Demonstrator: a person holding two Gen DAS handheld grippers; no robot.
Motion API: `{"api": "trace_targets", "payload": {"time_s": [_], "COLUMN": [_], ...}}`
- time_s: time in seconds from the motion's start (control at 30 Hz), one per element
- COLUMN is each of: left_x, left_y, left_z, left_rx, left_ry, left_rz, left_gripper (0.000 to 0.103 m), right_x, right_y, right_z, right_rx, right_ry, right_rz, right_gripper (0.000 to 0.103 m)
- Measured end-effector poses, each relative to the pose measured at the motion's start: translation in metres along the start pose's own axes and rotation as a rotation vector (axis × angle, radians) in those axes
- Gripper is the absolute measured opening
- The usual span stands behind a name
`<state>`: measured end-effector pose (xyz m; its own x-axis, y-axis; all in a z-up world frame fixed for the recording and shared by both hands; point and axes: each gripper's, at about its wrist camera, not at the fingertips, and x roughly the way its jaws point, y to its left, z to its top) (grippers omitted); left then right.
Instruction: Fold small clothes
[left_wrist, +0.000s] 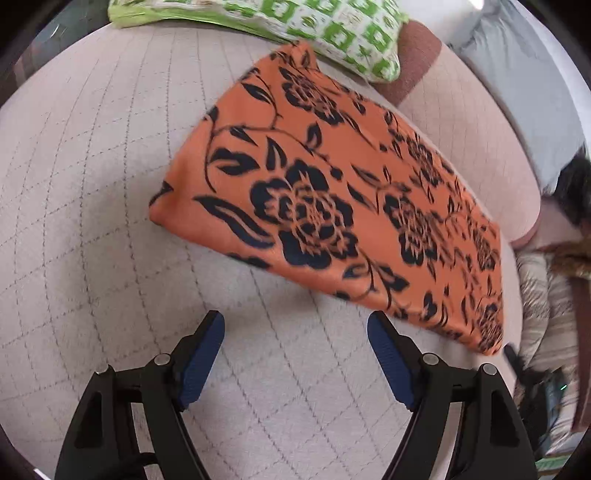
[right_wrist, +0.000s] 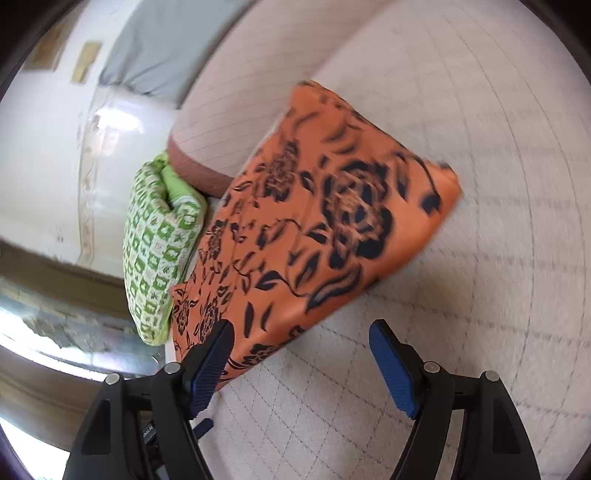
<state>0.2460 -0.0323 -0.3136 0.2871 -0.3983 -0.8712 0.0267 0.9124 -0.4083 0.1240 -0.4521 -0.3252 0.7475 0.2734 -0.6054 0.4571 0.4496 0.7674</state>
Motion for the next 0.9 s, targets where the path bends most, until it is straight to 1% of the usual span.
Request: {"api": "trace_targets", "payload": {"time_s": [0.1,0.23,0.37,0.4,0.5,0.6,0.63,0.67,0.7,0.73,0.77,0.83,0.9], "left_x": [0.001,0.006,0.016,0.019,0.024,0.023,0.022,0.022,0.018,0.018,0.019,0.020,0.020], "left_y": [0.008,0.014,0.011,0.008,0.002,0.004,0.006,0.007,0.011,0.014,0.017,0.020,0.021], "left_z": [0.010,0.029,0.047,0.050,0.060,0.064,0.065,0.065,0.062,0.063,0.062,0.061,0.061], "left_rx": [-0.060,-0.108,-0.135,-0.134,-0.128,-0.166,-0.170,-0.170,-0.166,-0.163,-0.168,-0.177,-0.173], "left_ry": [-0.022,-0.068,-0.104,-0.115,-0.143,-0.182,-0.193,-0.202,-0.210,-0.208,-0.205,-0.210,-0.216], "left_rz": [-0.029,-0.027,-0.019,-0.013,0.003,-0.038,-0.041,-0.024,0.001,0.003,-0.010,-0.024,-0.031], "left_gripper": [0.080,0.081,0.090,0.090,0.090,0.090,0.081,0.057,0.044,0.040,0.038,0.037,0.038], "right_x": [0.010,0.015,0.023,0.025,0.030,0.034,0.035,0.037,0.039,0.044,0.047,0.048,0.047], "right_y": [-0.007,-0.012,-0.012,-0.012,-0.011,-0.009,-0.008,-0.004,-0.003,-0.005,-0.009,-0.014,-0.006], "right_z": [0.005,0.017,0.029,0.032,0.041,0.048,0.048,0.049,0.050,0.052,0.052,0.051,0.049], "right_rx": [0.038,0.066,0.063,0.061,0.068,0.062,0.049,0.024,0.000,-0.009,0.001,0.021,-0.020], "right_ry": [0.004,-0.047,-0.098,-0.113,-0.154,-0.188,-0.190,-0.190,-0.187,-0.161,-0.148,-0.156,-0.168], "right_rz": [-0.007,0.012,0.016,0.018,0.028,0.030,0.026,0.010,-0.010,-0.036,-0.045,-0.027,-0.050], "right_gripper": [0.078,0.078,0.079,0.079,0.078,0.079,0.078,0.067,0.052,0.019,0.019,0.018,0.018]}}
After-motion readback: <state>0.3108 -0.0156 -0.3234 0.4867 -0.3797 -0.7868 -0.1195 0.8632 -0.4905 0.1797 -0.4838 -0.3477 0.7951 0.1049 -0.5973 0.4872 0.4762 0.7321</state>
